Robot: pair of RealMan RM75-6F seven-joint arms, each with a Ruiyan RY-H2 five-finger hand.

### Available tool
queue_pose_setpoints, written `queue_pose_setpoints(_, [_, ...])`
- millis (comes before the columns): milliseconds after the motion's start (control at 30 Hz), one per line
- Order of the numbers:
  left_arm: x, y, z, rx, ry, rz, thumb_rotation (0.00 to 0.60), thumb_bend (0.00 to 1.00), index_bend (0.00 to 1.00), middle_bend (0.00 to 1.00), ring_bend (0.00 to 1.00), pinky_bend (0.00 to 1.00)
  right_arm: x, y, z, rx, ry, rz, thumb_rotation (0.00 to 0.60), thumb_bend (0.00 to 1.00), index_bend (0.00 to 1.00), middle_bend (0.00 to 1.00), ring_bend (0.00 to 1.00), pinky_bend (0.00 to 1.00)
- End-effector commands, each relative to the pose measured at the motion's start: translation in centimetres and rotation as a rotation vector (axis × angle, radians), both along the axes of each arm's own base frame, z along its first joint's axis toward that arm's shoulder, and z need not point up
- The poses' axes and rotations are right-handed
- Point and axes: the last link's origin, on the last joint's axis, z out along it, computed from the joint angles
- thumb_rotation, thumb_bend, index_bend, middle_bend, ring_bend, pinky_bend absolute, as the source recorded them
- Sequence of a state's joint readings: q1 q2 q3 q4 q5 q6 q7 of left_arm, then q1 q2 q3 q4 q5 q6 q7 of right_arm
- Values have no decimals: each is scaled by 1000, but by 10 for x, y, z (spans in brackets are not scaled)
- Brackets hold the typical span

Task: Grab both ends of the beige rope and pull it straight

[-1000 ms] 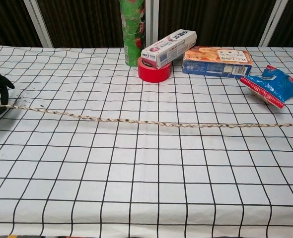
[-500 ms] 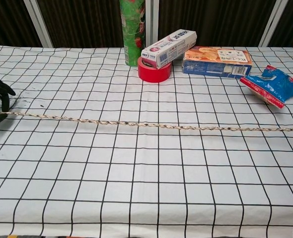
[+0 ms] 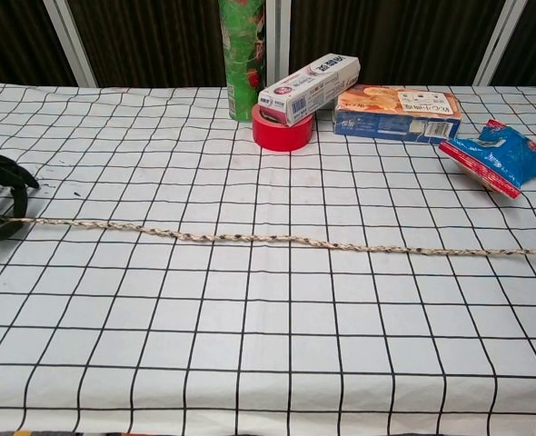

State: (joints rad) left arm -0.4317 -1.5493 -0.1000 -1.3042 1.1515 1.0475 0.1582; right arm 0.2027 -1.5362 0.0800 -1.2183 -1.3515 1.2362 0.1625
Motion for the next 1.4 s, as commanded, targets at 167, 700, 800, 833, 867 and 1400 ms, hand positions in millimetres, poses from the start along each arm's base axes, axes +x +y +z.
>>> queue_pose_setpoints(167, [-1, 1, 1, 4, 3, 4, 600, 371, 600, 187, 0, 53, -3, 0, 0, 0, -2, -13, 600, 393, 669, 147, 0, 0])
queue_pose_setpoints(700, [-4, 1, 1, -2, -1, 16, 600, 365, 588, 187, 0, 52, -4, -1, 0, 3, 3, -22, 600, 385, 641, 145, 0, 0])
queue_pose_setpoints(800, [-4, 0, 0, -22, 13, 8, 600, 339, 558, 187, 0, 52, -4, -1, -1, 7, 4, -23, 600, 384, 632, 145, 0, 0])
queue_pose_setpoints(833, [-4, 0, 0, -27, 19, 5, 600, 332, 553, 186, 0, 53, -3, -1, -1, 9, 5, -22, 600, 383, 630, 145, 0, 0])
queue_pose_setpoints(867, [-4, 0, -1, -33, 22, 3, 600, 324, 546, 185, 0, 53, -3, -1, -1, 11, 8, -22, 600, 382, 628, 145, 0, 0])
queue_pose_setpoints(1400, [0, 3, 10, -8, 1, -12, 600, 272, 363, 162, 0, 52, -5, 1, 1, 25, 23, -20, 600, 266, 312, 78, 0, 0])
